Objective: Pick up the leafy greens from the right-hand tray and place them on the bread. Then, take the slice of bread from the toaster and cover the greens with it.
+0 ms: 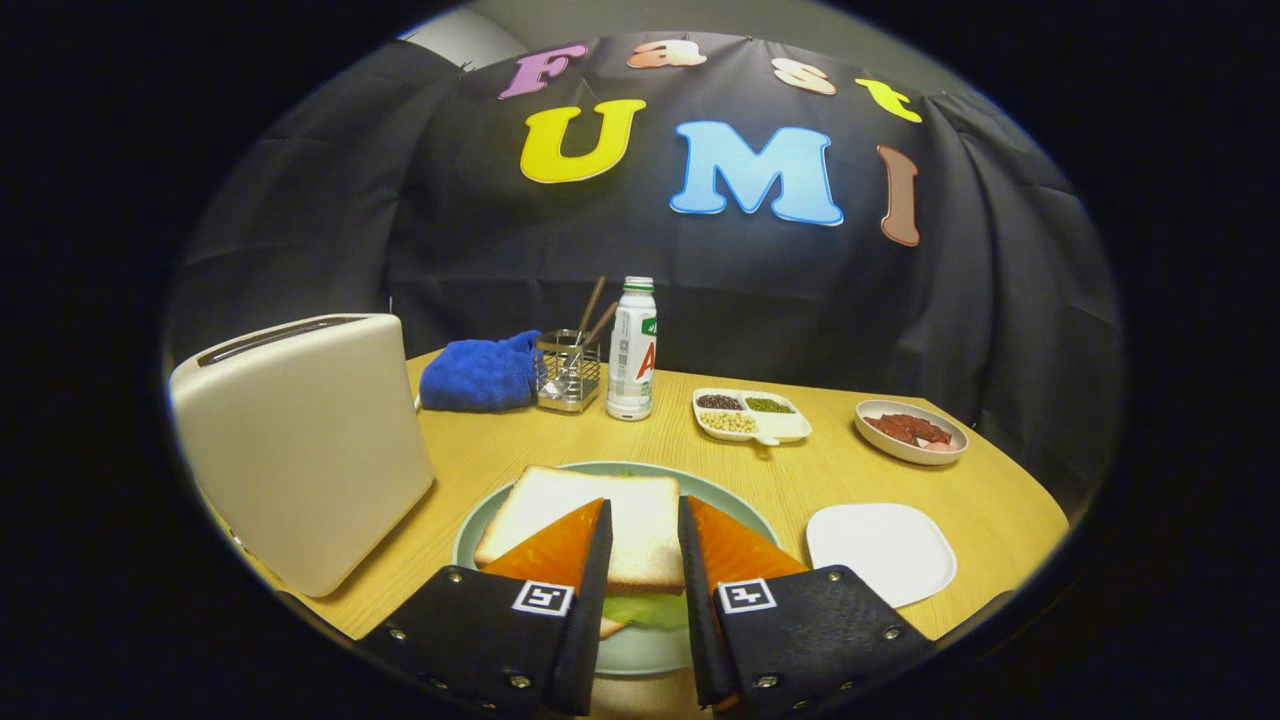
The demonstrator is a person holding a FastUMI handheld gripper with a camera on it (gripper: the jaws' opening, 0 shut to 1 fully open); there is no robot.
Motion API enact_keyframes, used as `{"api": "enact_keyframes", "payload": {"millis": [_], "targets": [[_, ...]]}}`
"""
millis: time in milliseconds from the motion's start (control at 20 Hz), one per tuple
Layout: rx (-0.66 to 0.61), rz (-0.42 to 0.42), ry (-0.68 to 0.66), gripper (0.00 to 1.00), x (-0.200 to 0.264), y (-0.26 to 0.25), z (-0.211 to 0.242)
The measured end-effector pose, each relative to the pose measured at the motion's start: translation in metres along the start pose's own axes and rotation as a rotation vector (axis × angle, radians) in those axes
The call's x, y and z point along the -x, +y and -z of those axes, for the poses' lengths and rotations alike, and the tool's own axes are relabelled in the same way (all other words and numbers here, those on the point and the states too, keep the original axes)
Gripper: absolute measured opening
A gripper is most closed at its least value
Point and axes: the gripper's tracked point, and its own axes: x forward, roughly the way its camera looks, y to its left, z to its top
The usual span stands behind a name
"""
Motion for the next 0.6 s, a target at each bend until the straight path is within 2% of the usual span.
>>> {"api": "enact_keyframes", "payload": {"millis": [300, 500, 600], "targets": [[-0.044, 0.026, -0.079, 0.38, 0.019, -0.034, -0.023], [-0.077, 0.045, -0.148, 0.38, 0.031, -0.078, -0.039], [-0.096, 0.045, -0.124, 0.38, 0.033, -0.104, -0.036]]}}
